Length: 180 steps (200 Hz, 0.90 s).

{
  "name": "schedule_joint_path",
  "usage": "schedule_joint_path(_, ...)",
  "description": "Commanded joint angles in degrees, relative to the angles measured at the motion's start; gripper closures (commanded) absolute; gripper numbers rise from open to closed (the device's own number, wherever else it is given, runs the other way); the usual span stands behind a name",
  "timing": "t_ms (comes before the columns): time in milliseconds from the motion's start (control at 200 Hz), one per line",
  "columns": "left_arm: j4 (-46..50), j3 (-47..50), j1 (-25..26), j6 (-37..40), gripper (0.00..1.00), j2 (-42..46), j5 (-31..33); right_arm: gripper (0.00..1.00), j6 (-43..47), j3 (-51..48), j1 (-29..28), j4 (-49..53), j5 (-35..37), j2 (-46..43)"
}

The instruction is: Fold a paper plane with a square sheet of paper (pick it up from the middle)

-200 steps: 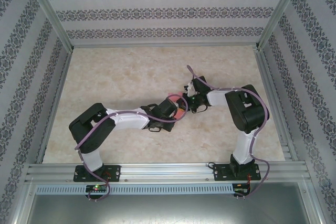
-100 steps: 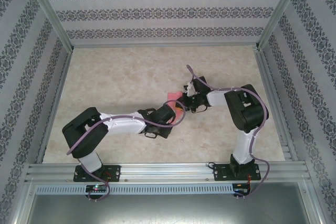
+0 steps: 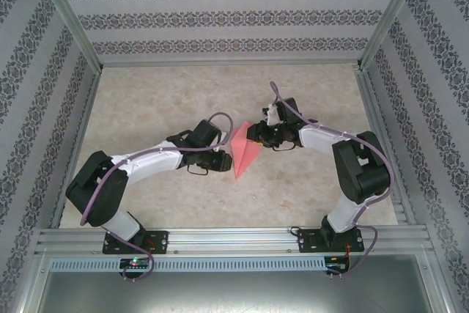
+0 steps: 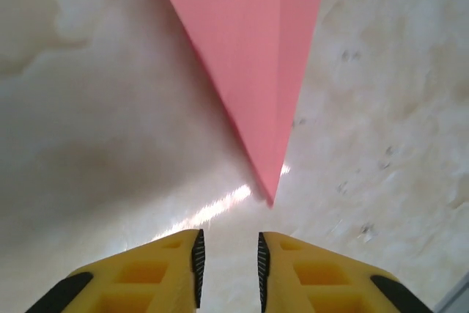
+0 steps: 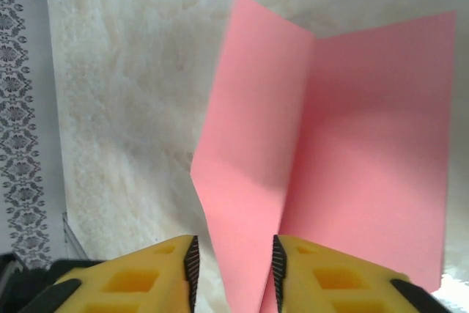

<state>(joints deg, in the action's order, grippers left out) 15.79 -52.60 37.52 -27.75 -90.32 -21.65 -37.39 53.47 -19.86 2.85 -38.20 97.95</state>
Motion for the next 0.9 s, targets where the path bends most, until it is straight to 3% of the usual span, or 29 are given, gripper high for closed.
schedule_joint_path(0, -7.0, -2.2, -2.2, -1.6, 0.64, -3.2, -4.8, 0.63, 2.7, -0.5, 1.1, 2.4, 0.5, -0.8)
schedule_joint_path(160, -10.2, -4.0, -3.4, -2.2, 0.59, -7.7, -6.7, 0.59, 2.5, -1.6, 1.9, 0.1, -0.6, -1.0)
schedule_joint_path(475, -20.2, -3.9, -5.4, -6.8, 0.61, -13.3, -12.4, 0.57, 0.0, -2.2, 2.1, -6.0, -4.7, 3.5)
schedule_joint_path(604, -21.1, -4.2, -5.9, -7.2, 0.65, -14.8, -13.7, 0.57, -0.5, -1.3, 1.8, -6.9, -5.4, 5.3)
schedule_joint_path(894, -22.2, -3.8, -7.1, -7.4, 0.87, -14.6, -16.6, 0.57, -2.9, 0.5, 0.2, -11.2, -8.7, 10.2)
